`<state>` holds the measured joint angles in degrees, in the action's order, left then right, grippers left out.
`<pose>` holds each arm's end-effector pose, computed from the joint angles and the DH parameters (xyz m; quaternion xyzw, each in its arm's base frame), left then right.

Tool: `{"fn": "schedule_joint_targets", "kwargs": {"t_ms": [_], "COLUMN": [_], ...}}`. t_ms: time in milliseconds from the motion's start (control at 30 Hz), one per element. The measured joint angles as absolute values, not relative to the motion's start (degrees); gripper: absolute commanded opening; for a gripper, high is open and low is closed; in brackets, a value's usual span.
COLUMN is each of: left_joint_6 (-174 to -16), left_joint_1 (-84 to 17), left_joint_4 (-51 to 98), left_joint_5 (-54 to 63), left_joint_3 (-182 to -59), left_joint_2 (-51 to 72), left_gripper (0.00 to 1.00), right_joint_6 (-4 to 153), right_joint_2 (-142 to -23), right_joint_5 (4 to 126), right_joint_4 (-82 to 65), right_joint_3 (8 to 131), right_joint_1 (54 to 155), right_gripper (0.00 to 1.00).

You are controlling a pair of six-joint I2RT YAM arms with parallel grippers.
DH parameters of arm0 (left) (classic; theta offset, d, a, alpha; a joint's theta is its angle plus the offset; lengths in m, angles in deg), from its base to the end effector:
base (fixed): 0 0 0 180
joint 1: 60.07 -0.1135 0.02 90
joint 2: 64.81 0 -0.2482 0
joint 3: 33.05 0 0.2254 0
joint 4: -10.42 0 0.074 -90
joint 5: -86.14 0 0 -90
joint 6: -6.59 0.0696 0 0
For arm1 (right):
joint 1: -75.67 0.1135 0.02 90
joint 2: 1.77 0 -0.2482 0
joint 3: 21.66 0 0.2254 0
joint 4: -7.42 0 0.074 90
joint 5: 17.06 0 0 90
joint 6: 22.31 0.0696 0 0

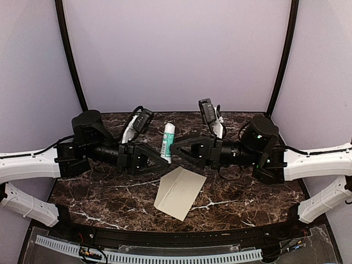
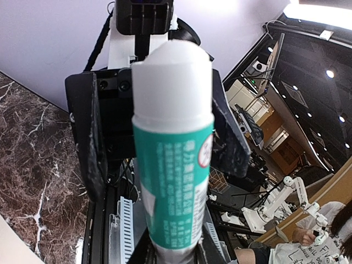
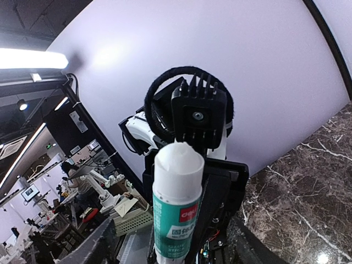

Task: Place the letter into the envelope and seal it
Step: Unscrew the solid glue.

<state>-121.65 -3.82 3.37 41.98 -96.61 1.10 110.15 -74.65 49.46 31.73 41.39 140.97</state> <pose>0.1063 -0.2489 0.3409 0.3806 0.5715 -0.6765 0.2661 0.1012 0.2864 0.3467 -0.2764 0.5558 0.6987 0.3556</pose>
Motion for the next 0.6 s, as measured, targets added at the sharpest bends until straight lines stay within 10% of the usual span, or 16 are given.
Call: {"fn": "schedule_joint_targets", "kwargs": {"t_ms": [600], "left_joint_6": [-123.6], "left_joint_1": [-3.7], "left_joint_4": [0.1], "left_joint_5": [46.3], "left_joint_3": [-96.6], "left_joint_2": [2.7], "left_gripper": [0.00], "right_joint_6": [112.2], "right_joint_2": [-79.5], "right_joint_5": [44.3], "right_joint_4": [37.2], "right_joint_3": [43.8], "right_joint_1": [141.3], "right_gripper": [0.16]}}
